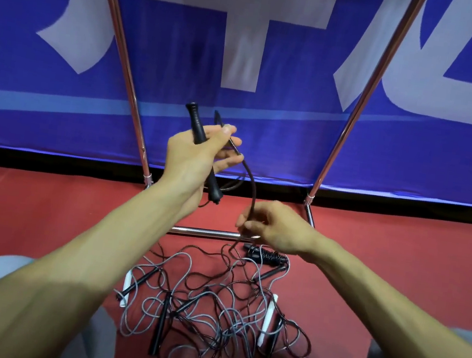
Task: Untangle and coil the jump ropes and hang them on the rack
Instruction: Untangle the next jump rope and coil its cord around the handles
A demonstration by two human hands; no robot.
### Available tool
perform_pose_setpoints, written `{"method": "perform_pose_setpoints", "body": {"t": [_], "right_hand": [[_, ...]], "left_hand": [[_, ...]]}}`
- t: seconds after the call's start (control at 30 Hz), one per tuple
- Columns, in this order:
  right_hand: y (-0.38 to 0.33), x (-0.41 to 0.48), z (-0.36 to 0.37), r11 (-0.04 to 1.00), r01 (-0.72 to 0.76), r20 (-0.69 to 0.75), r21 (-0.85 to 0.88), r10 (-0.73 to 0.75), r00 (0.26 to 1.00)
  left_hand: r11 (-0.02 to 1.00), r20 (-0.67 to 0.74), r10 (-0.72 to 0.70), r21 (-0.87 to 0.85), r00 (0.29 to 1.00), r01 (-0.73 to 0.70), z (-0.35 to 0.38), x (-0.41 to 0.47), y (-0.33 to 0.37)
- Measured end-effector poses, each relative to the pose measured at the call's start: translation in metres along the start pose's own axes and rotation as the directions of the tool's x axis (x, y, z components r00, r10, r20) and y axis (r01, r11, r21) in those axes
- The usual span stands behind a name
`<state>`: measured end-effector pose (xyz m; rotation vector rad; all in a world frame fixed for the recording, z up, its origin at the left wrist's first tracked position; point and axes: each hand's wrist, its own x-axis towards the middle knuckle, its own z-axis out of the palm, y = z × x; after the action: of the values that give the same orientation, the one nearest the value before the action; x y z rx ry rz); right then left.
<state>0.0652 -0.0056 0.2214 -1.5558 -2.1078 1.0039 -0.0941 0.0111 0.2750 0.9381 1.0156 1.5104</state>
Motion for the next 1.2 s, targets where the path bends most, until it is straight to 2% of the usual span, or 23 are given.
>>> {"method": "perform_pose_setpoints", "body": {"t": [0.07,0.13,0.23,0.3,0.37,0.47,0.5,0.53,0.67,0.77,0.83,0.93,0.97,1.03,1.1,1.2], "right_hand": [[-0.005,-0.002,-0.007,0.980,-0.040,-0.048,0.193,0.051,0.998],[-0.010,-0.005,-0.016,0.907,-0.026,-0.083,0.421,0.067,0.994],[-0.016,-0.007,-0.032,0.819,0.084,-0.204,0.567,0.040,0.978],[-0.019,-0.008,-0.042,0.756,0.174,-0.287,0.631,0.018,0.958],[-0.021,-0.009,-0.050,0.704,0.247,-0.350,0.666,0.003,0.937],[-0.020,-0.010,-0.060,0.674,0.280,-0.421,0.684,0.052,0.905],[-0.020,-0.010,-0.062,0.667,0.269,-0.430,0.695,0.085,0.899],[-0.019,-0.011,-0.063,0.655,0.254,-0.431,0.712,0.123,0.894],[-0.018,-0.011,-0.066,0.655,0.198,-0.416,0.730,0.196,0.888],[-0.017,-0.012,-0.068,0.667,0.114,-0.331,0.736,0.208,0.921],[-0.017,-0.012,-0.063,0.726,0.024,-0.264,0.687,0.220,0.939],[-0.015,-0.011,-0.049,0.855,-0.106,-0.120,0.508,0.192,0.974],[-0.014,-0.010,-0.043,0.908,-0.126,-0.069,0.398,0.167,0.984],[-0.009,-0.008,-0.031,0.995,-0.087,-0.002,0.048,0.087,0.996],[-0.002,-0.004,-0.020,0.960,-0.003,0.015,-0.280,0.008,1.000],[0.007,0.001,-0.009,0.886,0.017,0.008,-0.464,-0.015,1.000]], "left_hand": [[0.999,-0.015,-0.002,0.051,1.000,0.003,-0.003,0.003,-0.003],[0.985,0.003,-0.021,0.171,1.000,0.020,-0.004,0.004,-0.008],[0.908,0.125,-0.131,0.414,0.984,0.068,-0.003,0.003,-0.019],[0.827,0.248,-0.215,0.560,0.945,0.042,0.000,-0.003,-0.025],[0.769,0.394,-0.298,0.639,0.869,-0.026,0.002,-0.009,-0.028],[0.733,0.588,-0.437,0.672,0.681,-0.110,0.004,-0.014,-0.030],[0.728,0.616,-0.448,0.672,0.648,-0.137,0.004,-0.015,-0.030],[0.733,0.624,-0.435,0.664,0.649,-0.147,0.005,-0.016,-0.032],[0.762,0.506,-0.294,0.636,0.811,-0.121,0.005,-0.013,-0.039],[0.777,0.435,-0.211,0.618,0.875,-0.120,0.002,-0.009,-0.041],[0.803,0.405,-0.148,0.581,0.902,-0.130,0.003,-0.009,-0.039],[0.857,0.366,-0.075,0.499,0.928,-0.127,0.009,-0.010,-0.033],[0.878,0.352,-0.067,0.464,0.934,-0.113,0.009,-0.010,-0.031],[0.910,0.337,-0.066,0.406,0.939,-0.081,0.009,-0.009,-0.025],[0.927,0.342,-0.047,0.364,0.938,-0.087,0.008,-0.009,-0.019],[0.955,0.361,0.018,0.269,0.932,-0.122,0.008,-0.010,-0.009]]}}
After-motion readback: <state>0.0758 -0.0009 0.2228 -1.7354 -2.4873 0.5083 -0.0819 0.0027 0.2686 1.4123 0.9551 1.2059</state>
